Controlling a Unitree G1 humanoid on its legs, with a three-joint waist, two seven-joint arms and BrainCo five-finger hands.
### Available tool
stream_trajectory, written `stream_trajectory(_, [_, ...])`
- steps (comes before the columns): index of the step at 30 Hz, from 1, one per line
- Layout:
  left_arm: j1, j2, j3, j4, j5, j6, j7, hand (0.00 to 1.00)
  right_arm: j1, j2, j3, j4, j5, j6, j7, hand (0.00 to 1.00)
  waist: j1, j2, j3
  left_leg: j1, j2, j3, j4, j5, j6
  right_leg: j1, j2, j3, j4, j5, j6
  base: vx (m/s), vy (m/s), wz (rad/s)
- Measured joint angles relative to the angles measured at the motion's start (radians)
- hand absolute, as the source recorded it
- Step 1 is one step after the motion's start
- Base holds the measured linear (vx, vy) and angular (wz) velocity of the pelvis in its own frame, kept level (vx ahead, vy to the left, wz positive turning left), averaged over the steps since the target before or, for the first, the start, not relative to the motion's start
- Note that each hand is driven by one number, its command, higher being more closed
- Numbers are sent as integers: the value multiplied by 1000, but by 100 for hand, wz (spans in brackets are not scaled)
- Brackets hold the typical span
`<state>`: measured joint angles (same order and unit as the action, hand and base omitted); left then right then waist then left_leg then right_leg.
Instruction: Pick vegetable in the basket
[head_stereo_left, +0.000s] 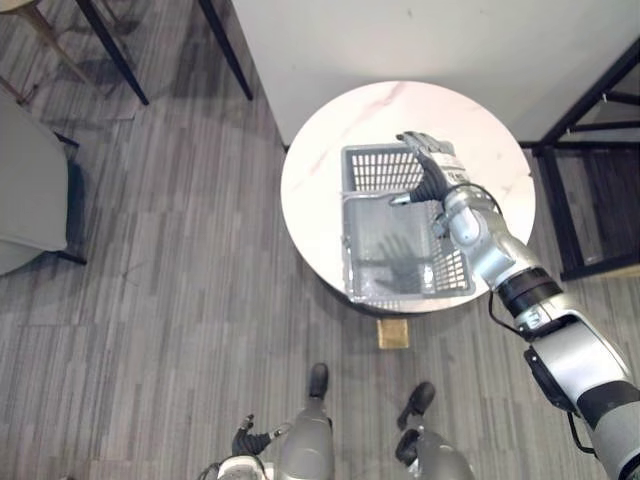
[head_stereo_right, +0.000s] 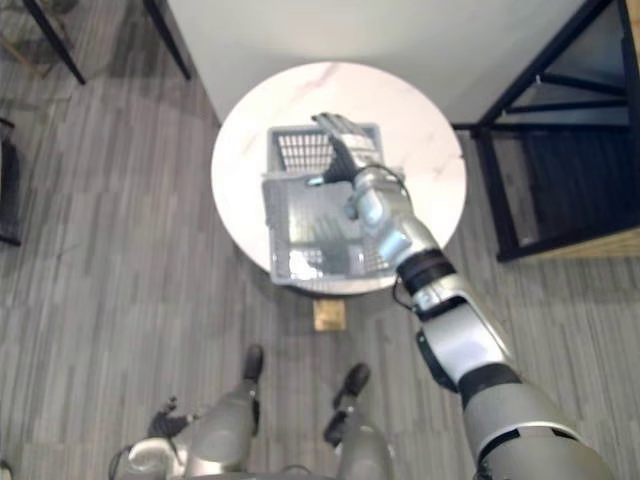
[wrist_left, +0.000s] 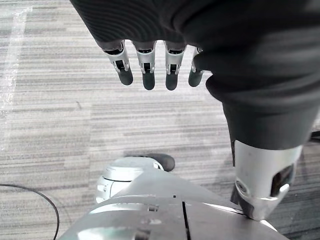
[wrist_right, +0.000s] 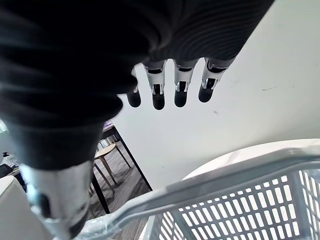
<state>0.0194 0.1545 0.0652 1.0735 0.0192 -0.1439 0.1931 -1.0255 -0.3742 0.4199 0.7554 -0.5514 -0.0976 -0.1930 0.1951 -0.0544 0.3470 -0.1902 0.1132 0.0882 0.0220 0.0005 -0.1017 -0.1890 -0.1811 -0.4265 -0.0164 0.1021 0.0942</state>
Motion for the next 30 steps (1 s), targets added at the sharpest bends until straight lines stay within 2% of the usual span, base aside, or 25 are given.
stream_trajectory(8, [0, 4, -1, 0, 0, -1, 1, 0, -4, -2, 29, 0, -6, -2, 6, 0, 1, -5, 5, -5, 3, 9, 0, 0, 0, -16, 3, 23, 4, 0, 0, 2, 1, -5])
stream_trajectory(14, [-6, 6, -13, 1, 0, -6, 3, 0, -14, -26, 44, 15, -38, -2, 7, 0, 0, -5, 43, -12, 4, 7, 5, 0, 0, -19, 4, 24, 4, 0, 0, 7, 1, 0])
stream_trajectory(23, [-23, 6, -32, 2, 0, -6, 23, 0, -60, -33, 61, 97, -40, -4, 7, 0, 4, -4, 62, -36, 4, 0, 14, 1, 0, -34, 4, 23, 3, 3, -4, 2, 1, 0])
stream_trajectory(24, [-23, 6, -33, 2, 0, -6, 23, 0, -60, -33, 61, 101, -40, -4, 7, 100, 4, -4, 62, -36, 4, 0, 14, 1, 0, -34, 4, 23, 3, 3, -4, 0, 0, 0])
stream_trajectory(30, [-27, 8, -61, 1, 0, -6, 32, 0, -76, -45, 61, 144, -79, -4, 5, 100, 6, 2, 66, -49, 4, -20, 15, 4, -1, -36, 5, 11, 2, 3, -4, -4, 3, 8])
